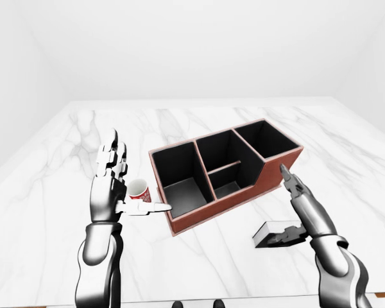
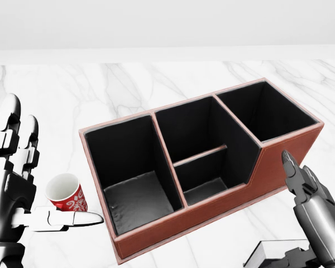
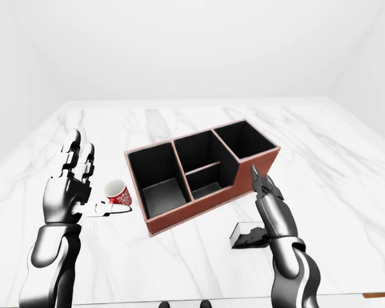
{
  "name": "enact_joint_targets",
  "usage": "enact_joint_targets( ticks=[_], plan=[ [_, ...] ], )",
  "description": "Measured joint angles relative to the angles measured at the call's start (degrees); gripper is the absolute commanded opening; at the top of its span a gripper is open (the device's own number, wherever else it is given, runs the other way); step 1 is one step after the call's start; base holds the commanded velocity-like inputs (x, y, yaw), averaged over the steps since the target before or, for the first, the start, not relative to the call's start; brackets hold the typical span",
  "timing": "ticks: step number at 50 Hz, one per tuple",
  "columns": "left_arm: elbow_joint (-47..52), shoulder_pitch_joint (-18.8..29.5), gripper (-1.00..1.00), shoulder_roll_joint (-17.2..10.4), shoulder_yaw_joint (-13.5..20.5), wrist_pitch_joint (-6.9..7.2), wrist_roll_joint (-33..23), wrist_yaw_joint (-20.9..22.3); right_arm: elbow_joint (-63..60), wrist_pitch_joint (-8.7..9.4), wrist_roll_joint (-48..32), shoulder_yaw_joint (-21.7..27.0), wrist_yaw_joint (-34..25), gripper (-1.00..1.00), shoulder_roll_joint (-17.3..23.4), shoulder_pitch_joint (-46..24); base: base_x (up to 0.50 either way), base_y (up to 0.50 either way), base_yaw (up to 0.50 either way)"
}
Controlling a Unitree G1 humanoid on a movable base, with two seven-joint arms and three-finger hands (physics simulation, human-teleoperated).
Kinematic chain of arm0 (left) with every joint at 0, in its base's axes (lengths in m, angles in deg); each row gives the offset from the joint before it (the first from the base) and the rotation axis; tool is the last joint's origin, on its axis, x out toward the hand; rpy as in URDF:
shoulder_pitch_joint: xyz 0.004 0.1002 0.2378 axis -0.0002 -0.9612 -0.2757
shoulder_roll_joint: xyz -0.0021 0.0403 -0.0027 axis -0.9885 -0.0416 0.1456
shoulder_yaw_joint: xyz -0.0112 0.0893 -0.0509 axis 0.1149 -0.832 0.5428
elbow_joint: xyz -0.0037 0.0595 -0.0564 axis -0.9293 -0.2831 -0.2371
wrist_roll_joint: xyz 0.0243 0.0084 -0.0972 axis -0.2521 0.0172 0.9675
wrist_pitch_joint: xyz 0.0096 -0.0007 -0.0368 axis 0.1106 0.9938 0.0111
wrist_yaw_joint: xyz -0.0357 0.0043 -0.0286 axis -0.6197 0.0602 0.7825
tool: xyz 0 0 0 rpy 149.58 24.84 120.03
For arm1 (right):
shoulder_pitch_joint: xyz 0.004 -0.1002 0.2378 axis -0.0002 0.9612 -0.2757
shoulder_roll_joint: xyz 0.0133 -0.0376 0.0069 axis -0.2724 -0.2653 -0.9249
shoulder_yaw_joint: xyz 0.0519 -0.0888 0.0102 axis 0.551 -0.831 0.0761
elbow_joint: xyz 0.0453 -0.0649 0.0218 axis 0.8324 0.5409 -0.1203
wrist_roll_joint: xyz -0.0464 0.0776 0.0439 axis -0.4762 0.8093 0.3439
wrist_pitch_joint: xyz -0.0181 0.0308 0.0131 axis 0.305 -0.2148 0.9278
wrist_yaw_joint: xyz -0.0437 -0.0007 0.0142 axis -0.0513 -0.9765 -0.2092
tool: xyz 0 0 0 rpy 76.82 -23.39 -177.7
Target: Pick up the book and place it in the back compartment of the caddy.
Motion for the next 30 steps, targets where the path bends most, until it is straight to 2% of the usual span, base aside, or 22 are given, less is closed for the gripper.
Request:
enact_joint_targets(
  ticks=[30],
  plan=[
    [-0.3, -0.1, 1.0, 0.0, -0.2, 0.0, 0.0, 0.0, 7.7, 0.0, -2.6, 0.1, 2.7, 1.0, 1.4, -0.2, 0.0, 0.0, 0.0]
  ],
)
